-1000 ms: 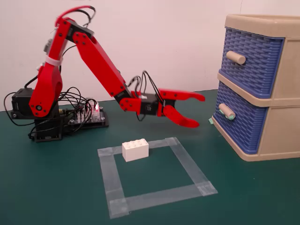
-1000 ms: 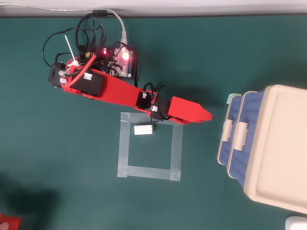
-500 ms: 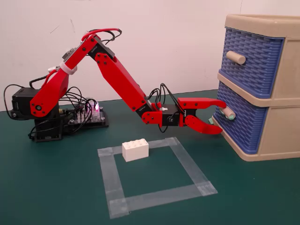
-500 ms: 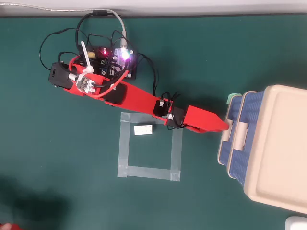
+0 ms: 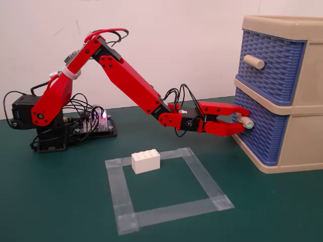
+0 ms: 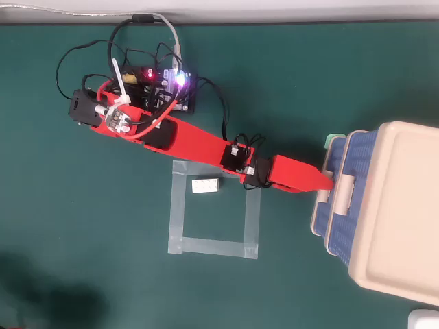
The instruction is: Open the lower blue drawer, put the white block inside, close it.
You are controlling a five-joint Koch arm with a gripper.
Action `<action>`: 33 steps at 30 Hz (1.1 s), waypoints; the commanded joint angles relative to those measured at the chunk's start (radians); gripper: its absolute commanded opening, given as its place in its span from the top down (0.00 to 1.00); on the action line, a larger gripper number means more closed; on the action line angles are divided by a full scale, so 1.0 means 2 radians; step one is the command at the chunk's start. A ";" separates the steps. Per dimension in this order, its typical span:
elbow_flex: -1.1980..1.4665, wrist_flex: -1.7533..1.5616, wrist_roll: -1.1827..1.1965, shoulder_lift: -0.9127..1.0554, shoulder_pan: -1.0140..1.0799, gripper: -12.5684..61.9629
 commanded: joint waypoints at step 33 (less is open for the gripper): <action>0.122 0.983 0.242 0.596 0.231 0.38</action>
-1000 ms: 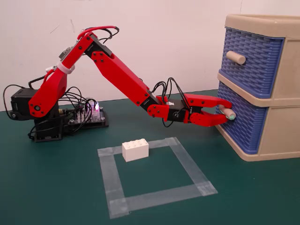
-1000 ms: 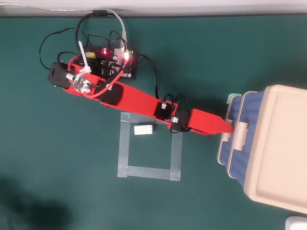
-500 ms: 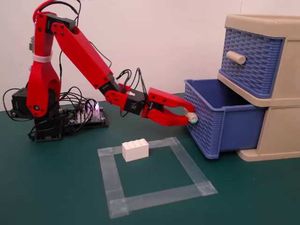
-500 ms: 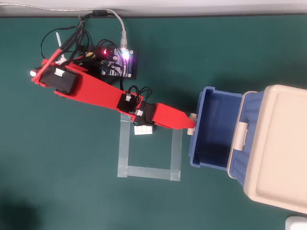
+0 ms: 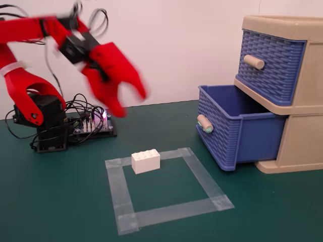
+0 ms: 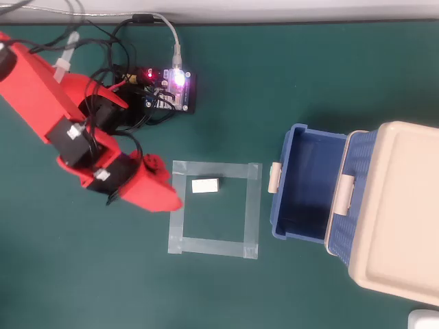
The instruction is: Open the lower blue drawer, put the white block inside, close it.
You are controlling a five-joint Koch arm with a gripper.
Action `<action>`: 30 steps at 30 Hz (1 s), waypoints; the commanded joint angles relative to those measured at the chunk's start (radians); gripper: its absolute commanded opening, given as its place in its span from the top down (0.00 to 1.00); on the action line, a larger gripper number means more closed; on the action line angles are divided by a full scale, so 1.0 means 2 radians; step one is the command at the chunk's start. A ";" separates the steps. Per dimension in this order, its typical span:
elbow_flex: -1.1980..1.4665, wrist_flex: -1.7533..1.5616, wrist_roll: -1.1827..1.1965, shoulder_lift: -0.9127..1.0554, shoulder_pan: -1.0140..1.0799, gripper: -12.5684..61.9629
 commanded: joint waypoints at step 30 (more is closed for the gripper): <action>-0.116 0.039 0.347 -0.351 -0.054 0.38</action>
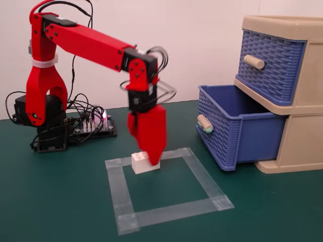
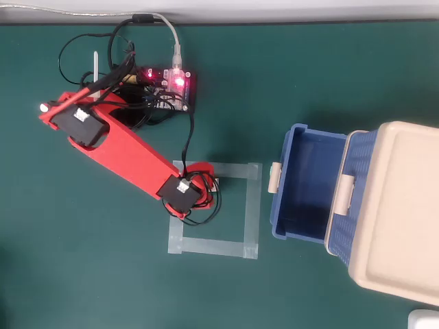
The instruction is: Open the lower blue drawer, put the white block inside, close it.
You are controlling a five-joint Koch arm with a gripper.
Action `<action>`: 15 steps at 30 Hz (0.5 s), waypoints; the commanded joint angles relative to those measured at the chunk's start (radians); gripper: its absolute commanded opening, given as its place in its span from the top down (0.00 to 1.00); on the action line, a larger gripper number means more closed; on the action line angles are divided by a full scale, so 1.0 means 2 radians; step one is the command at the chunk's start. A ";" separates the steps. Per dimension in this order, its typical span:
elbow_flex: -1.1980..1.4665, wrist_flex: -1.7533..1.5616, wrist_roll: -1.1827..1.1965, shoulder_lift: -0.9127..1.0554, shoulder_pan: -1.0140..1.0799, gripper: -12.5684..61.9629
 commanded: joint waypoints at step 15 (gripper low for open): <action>0.013 -0.009 -0.010 0.005 -0.005 0.94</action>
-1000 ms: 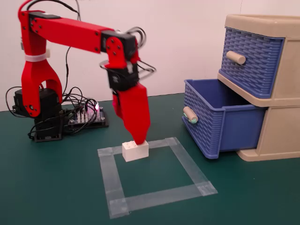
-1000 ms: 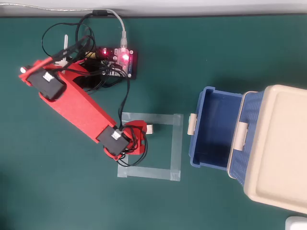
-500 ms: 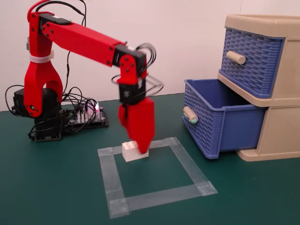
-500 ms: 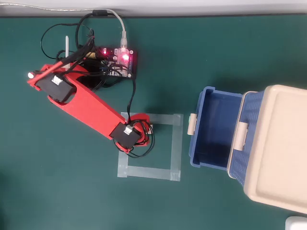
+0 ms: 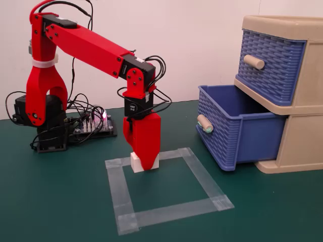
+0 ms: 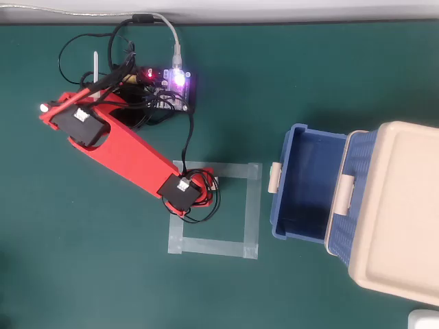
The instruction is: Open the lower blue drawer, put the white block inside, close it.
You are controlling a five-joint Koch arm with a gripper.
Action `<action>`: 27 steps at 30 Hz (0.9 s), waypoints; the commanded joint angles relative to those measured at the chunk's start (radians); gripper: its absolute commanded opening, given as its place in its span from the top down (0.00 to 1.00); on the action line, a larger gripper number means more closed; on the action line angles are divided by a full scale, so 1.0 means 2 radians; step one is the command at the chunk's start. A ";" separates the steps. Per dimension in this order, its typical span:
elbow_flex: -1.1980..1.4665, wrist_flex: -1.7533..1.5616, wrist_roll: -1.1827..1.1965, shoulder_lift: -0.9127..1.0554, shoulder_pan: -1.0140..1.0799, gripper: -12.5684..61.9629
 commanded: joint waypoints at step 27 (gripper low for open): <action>-0.689 0.158 -0.355 -0.198 -0.159 0.94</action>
